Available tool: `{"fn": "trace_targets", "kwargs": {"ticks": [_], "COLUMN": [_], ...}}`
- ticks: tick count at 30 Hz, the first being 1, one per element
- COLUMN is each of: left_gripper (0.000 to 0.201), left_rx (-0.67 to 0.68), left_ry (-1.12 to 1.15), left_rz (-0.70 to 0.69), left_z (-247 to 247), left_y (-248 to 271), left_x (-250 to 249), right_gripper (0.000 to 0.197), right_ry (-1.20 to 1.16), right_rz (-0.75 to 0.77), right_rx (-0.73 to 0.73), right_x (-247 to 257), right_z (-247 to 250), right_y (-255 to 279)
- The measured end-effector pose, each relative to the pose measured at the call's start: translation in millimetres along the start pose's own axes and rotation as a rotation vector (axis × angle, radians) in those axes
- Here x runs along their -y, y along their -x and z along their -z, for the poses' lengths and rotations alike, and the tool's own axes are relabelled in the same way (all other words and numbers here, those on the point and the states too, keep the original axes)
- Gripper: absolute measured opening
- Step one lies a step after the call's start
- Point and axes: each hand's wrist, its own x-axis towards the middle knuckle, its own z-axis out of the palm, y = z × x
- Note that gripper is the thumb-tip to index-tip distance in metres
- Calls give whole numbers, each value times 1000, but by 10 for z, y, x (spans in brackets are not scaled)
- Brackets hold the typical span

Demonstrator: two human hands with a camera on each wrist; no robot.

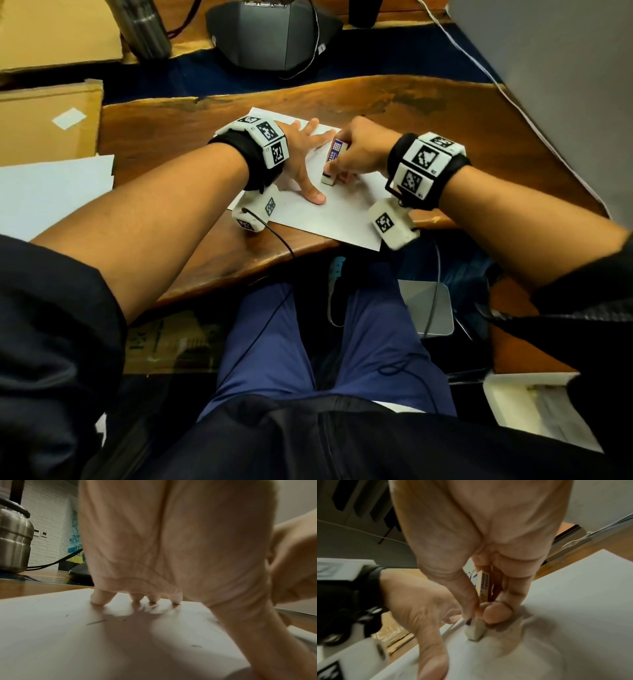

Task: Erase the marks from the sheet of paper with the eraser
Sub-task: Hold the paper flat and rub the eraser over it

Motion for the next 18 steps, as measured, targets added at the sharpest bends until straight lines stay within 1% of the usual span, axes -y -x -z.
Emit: {"fn": "trace_targets", "kwargs": {"ticks": [1,4,6,8,9,11,14,16,18], "left_gripper": [140,125,116,112,113,117,133,139,138], "left_rx": [-8,-48,-99,-148,-154,-117,-37,-20,-9], "left_ry": [8,59,71,71,63,40,44,31,27], "left_rz": [0,-11,-39,-50,-57,-74,-89,-100,-105], "left_z": [1,-28,-87,-145,-172,-211,-238,-252,-267], "left_y": [23,99,137,166,183,212,203,175,159], "left_x": [-2,17,2,1,15,50,73,89,108], "right_gripper": [28,30,28,24,23,23,23,18,16], "right_ry": [-4,-31,-48,-57,-65,-69,-93,-88,-65], "right_rz": [0,-23,-50,-56,-57,-56,-49,-21,8], "right_rx": [-14,-114,-115,-108,-112,-125,-116,-68,-7], "right_x": [23,65,40,14,10,24,12,-11,-12], "right_z": [31,107,133,134,128,105,69,10,-46], "right_y": [-40,-166,-208,-213,-212,-197,-146,-69,20]}}
